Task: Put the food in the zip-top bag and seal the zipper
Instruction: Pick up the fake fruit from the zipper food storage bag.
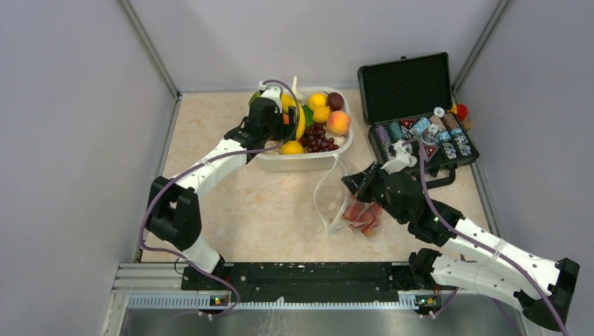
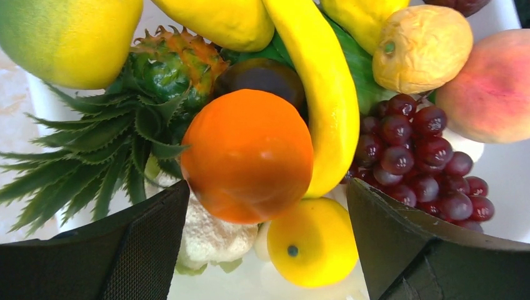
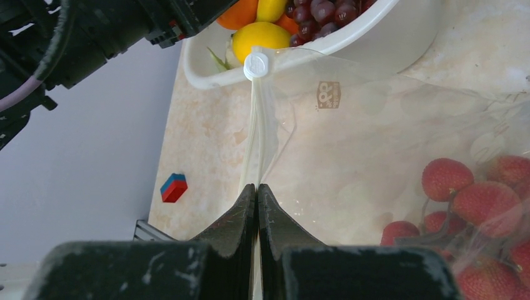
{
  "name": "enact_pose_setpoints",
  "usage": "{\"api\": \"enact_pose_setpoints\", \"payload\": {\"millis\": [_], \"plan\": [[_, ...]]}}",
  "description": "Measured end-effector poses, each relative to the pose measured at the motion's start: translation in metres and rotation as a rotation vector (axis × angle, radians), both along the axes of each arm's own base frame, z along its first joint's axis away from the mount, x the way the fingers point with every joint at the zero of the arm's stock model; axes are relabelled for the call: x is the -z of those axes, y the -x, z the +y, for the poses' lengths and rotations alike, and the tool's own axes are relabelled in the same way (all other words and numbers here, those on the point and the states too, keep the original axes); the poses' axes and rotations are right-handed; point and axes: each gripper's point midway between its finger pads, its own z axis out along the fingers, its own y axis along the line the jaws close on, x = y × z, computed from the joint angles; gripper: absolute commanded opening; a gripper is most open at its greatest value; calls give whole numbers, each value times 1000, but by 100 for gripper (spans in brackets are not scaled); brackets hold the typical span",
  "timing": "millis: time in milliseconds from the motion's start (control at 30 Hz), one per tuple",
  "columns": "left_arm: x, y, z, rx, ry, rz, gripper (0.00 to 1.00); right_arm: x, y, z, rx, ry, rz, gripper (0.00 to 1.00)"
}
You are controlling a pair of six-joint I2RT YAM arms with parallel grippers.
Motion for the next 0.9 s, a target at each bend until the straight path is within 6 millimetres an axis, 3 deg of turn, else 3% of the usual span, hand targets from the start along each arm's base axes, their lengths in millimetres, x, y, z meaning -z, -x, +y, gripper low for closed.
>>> {"api": "enact_pose_setpoints", "payload": {"millis": [233,500,733,900], "plan": [[24,-9,-2,-18,-19,35,90,3,-1,3,-5,1,11,0],[15,-19,0,-59,4,-14,93,3,0,3,-6,1,10,0],[9,-24,-1,-73,18,-41,66,4,1,1,-6,-5,9,0],[14,-23,-1,-71,23,-45,57,2,3,0,-4,-19,9,0]]}}
